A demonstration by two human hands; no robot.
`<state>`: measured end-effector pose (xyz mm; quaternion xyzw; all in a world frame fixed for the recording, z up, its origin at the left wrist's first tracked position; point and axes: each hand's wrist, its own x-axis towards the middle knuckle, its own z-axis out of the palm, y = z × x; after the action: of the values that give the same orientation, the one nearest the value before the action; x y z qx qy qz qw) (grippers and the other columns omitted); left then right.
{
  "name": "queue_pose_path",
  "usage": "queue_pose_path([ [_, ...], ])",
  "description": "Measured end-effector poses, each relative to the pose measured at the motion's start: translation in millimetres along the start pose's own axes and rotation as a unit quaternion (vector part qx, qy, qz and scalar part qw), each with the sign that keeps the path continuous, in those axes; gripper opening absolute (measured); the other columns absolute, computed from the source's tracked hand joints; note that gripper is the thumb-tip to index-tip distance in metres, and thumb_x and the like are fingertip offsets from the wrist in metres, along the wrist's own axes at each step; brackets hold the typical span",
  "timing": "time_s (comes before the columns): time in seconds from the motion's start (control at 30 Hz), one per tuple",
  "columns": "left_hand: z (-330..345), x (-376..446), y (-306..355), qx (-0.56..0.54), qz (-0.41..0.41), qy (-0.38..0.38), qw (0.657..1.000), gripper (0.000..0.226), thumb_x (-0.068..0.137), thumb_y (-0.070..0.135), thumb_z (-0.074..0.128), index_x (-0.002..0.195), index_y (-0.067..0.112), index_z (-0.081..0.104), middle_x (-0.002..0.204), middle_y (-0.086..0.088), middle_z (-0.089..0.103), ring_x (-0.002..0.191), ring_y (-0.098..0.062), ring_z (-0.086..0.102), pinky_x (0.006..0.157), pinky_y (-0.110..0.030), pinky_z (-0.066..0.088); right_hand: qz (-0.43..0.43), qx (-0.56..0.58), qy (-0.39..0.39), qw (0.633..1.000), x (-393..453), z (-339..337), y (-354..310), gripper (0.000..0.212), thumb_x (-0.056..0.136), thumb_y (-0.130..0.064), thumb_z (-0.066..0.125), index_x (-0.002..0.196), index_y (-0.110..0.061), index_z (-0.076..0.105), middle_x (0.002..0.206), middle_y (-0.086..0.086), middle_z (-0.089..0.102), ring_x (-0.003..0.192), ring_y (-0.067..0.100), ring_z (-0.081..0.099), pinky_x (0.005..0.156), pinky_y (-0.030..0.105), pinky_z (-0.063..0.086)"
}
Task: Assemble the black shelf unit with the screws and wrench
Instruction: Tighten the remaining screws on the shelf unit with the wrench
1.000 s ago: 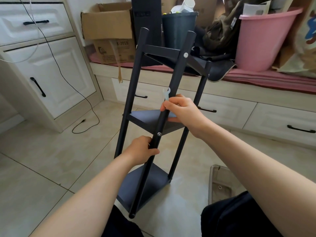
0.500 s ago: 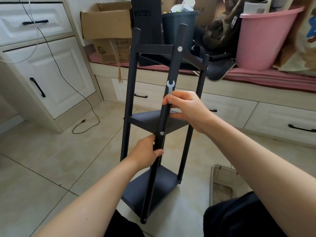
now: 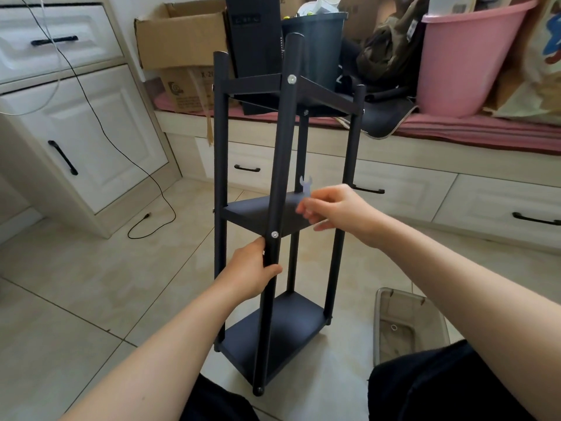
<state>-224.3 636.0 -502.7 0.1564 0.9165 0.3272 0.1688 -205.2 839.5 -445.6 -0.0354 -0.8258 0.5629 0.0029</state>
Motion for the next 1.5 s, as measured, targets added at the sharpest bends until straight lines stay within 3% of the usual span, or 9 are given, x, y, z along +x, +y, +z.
queue_pose_path([
  [0.1, -0.9, -0.7, -0.1, 0.020, 0.002, 0.000, 1.000, 0.038, 0.097, 0.028, 0.066, 0.130, 0.020, 0.050, 0.107, 0.002, 0.057, 0.097, -0.024, 0.065, 0.088, -0.043, 0.059, 0.023, -0.128, -0.023, 0.991, -8.4, 0.5, 18.0, 0.022, 0.098, -0.019, 0.058, 0.089, -0.011, 0.076, 0.069, -0.001, 0.070, 0.062, 0.007, 0.063, 0.061, 0.015, 0.052],
  [0.3, -2.7, 4.9, 2.7, 0.048, 0.008, 0.004, 0.999, 0.023, 0.099, 0.027, 0.063, 0.111, 0.025, 0.044, 0.091, 0.009, 0.052, 0.082, -0.014, 0.059, 0.080, -0.034, 0.056, 0.085, -0.284, -0.104, 0.949, -20.3, 13.6, 47.5, 0.020, 0.098, -0.020, 0.056, 0.088, -0.014, 0.073, 0.068, -0.007, 0.064, 0.064, 0.011, 0.063, 0.063, 0.019, 0.051],
  [0.5, -4.1, 4.8, 4.9, 0.053, -0.004, -0.010, 0.999, 0.037, 0.099, 0.026, 0.062, 0.131, 0.018, 0.046, 0.097, 0.004, 0.055, 0.100, -0.024, 0.064, 0.089, -0.041, 0.058, 0.107, -0.132, -0.054, 0.984, -17.6, 45.3, 61.3, 0.029, 0.102, -0.017, 0.045, 0.091, -0.014, 0.071, 0.098, -0.002, 0.061, 0.087, 0.016, 0.063, 0.074, 0.023, 0.055],
  [0.67, -9.3, 8.0, -0.2, 0.074, -0.023, -0.005, 0.997, 0.044, 0.100, 0.025, 0.060, 0.138, 0.016, 0.042, 0.095, 0.003, 0.053, 0.101, -0.026, 0.065, 0.086, -0.036, 0.057, 0.087, -0.021, 0.041, 0.995, -14.1, 78.0, 71.1, 0.033, 0.102, -0.017, 0.042, 0.075, -0.020, 0.061, 0.079, -0.007, 0.054, 0.077, 0.013, 0.054, 0.064, 0.021, 0.050],
  [0.8, -15.7, 10.5, -5.6, 0.068, -0.033, -0.005, 0.997, 0.046, 0.099, 0.025, 0.062, 0.140, 0.016, 0.042, 0.109, -0.002, 0.057, 0.107, -0.027, 0.064, 0.092, -0.041, 0.057, 0.078, -0.001, 0.038, 0.996, -8.5, 91.4, 70.6, 0.032, 0.103, -0.019, 0.042, 0.077, -0.021, 0.060, 0.079, -0.008, 0.053, 0.074, 0.011, 0.053, 0.065, 0.020, 0.048],
  [0.9, -20.3, 11.7, -12.0, 0.043, -0.035, -0.016, 0.998, 0.045, 0.098, 0.023, 0.063, 0.139, 0.018, 0.043, 0.110, 0.001, 0.056, 0.110, -0.026, 0.062, 0.096, -0.044, 0.055, 0.076, -0.031, 0.029, 0.996, -2.3, 99.7, 66.5, 0.031, 0.103, -0.017, 0.038, 0.080, -0.017, 0.059, 0.086, -0.006, 0.055, 0.077, 0.012, 0.052, 0.077, 0.031, 0.052],
  [1.0, -23.0, 12.0, -17.5, 0.039, -0.030, -0.017, 0.999, 0.038, 0.098, 0.022, 0.062, 0.132, 0.020, 0.046, 0.111, 0.001, 0.059, 0.103, -0.022, 0.061, 0.095, -0.042, 0.055, 0.055, -0.049, 0.035, 0.997, 2.0, 104.6, 63.7, 0.030, 0.104, -0.017, 0.037, 0.081, -0.017, 0.057, 0.098, 0.000, 0.057, 0.080, 0.011, 0.051, 0.073, 0.025, 0.047],
  [1.27, -23.1, 16.5, -22.2, 0.029, -0.021, -0.010, 0.999, 0.026, 0.098, 0.020, 0.062, 0.117, 0.027, 0.045, 0.092, 0.012, 0.053, 0.088, -0.017, 0.057, 0.082, -0.034, 0.053, 0.016, -0.012, 0.067, 0.998, 4.4, 123.0, 65.1, 0.029, 0.103, -0.016, 0.040, 0.079, -0.020, 0.055, 0.077, -0.001, 0.056, 0.070, 0.016, 0.049, 0.067, 0.037, 0.048],
  [1.5, -24.1, 16.8, -18.5, 0.017, -0.021, -0.012, 1.000, 0.027, 0.098, 0.022, 0.063, 0.115, 0.031, 0.044, 0.097, 0.011, 0.056, 0.098, -0.021, 0.061, 0.092, -0.042, 0.056, -0.032, 0.012, 0.112, 0.993, 10.8, 122.9, 71.2, 0.026, 0.103, -0.013, 0.043, 0.084, -0.018, 0.060, 0.074, -0.007, 0.056, 0.067, 0.006, 0.049, 0.059, 0.008, 0.037],
])
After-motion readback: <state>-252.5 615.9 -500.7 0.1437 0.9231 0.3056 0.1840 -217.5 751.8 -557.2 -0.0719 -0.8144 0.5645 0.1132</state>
